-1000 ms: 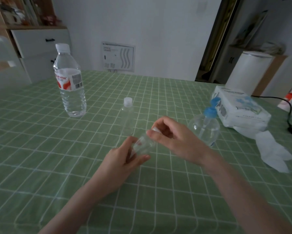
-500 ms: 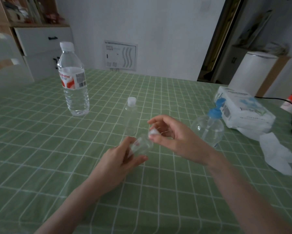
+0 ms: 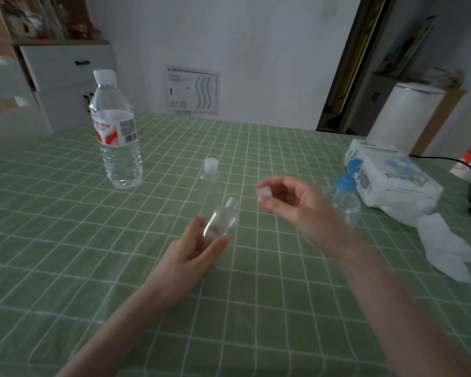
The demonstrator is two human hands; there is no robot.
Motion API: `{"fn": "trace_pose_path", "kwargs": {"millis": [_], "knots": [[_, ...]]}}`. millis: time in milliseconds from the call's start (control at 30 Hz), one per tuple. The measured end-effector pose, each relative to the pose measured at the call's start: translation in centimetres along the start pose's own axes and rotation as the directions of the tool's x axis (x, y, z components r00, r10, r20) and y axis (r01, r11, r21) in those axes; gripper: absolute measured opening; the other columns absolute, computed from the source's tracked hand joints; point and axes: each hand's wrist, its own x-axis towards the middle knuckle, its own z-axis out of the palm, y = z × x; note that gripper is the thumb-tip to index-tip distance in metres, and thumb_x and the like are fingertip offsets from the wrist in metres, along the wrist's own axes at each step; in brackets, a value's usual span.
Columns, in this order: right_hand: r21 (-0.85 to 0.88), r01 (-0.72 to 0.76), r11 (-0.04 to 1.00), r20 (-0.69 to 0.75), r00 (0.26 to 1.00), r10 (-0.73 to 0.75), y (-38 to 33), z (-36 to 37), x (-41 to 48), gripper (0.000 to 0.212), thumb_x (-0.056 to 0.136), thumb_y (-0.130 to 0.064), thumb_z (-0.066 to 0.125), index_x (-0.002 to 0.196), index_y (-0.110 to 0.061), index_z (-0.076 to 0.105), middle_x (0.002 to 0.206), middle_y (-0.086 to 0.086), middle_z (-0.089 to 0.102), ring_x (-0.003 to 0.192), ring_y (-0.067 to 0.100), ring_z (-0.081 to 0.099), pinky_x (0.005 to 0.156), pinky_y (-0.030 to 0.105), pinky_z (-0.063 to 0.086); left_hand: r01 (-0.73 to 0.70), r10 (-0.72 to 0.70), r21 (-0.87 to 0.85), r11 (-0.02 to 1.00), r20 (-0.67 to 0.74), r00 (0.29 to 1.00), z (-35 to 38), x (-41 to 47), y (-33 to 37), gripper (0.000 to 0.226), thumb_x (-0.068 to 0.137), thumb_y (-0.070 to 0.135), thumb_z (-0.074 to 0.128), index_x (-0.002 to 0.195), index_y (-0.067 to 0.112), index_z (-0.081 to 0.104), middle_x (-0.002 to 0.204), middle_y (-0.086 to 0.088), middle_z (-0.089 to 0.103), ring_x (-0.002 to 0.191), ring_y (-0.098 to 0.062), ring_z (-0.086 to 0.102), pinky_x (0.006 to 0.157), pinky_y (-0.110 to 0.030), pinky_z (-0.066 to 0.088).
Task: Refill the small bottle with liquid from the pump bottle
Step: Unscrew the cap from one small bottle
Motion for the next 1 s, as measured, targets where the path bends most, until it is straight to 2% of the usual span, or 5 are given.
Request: {"fn": "trace_pose_path", "kwargs": {"millis": [133,433,567,833,1000], "knots": [[0.065,-0.125,0.990,-0.155,0.979,0.134,2.2,0.1,0.6,0.016,0.087,-0.012,0.066,0.097,-0.024,0.064,0.090,0.001,0.070,0.084,0.011,0.068,0.077,0.019,0.057,0.035,-0.035,-0.134,0.990,0.001,0.999,1.3,2.2,0.8,0.018,0.092,0.023,0.052,0.107,0.015,0.045,0.095,-0.008,0.062,0.086,-0.012,0.061,0.073,-0.022,0.053],[-0.051,-0.159,0.986,-0.310,0.941,0.136,5.8,1.1,1.0,0.014,0.087,-0.014,0.067,0.091,-0.027,0.061,0.087,-0.001,0.067,0.081,0.011,0.064,0.070,0.011,0.049,0.059,-0.062,-0.025,0.998,-0.159,0.985,4.7,7.4,-0.8,0.043,0.086,0.028,0.062,0.125,0.020,0.046,0.118,-0.001,0.057,0.108,-0.010,0.052,0.077,-0.013,0.041],[-0.192,-0.205,0.960,-0.380,0.917,0.120,6.8,1.4,1.6,0.014,0.085,-0.016,0.070,0.086,-0.021,0.057,0.080,-0.010,0.061,0.074,0.001,0.058,0.062,0.006,0.044,0.091,-0.102,-0.059,0.994,-0.208,0.973,5.7,8.7,-1.4,0.046,0.088,0.017,0.061,0.129,0.016,0.042,0.134,-0.003,0.049,0.121,-0.010,0.044,0.096,-0.024,0.037],[-0.336,-0.311,0.889,-0.355,0.916,0.186,7.6,2.1,2.7,0.015,0.083,-0.018,0.071,0.082,-0.022,0.057,0.084,-0.005,0.065,0.087,0.015,0.066,0.092,0.036,0.052,0.132,-0.138,-0.041,0.990,-0.214,0.967,6.0,9.8,-1.3,0.054,0.089,0.017,0.059,0.137,0.016,0.035,0.144,-0.004,0.042,0.133,-0.017,0.038,0.108,-0.034,0.033],[-0.360,-0.307,0.881,-0.356,0.918,0.175,7.9,2.4,2.7,0.015,0.085,-0.019,0.069,0.089,-0.020,0.054,0.091,-0.001,0.068,0.091,0.018,0.067,0.093,0.044,0.051,0.170,-0.149,0.073,0.983,-0.226,0.963,6.0,9.3,-1.1,0.059,0.089,0.027,0.059,0.140,0.013,0.032,0.139,-0.004,0.047,0.124,-0.016,0.045,0.090,-0.021,0.032]]}}
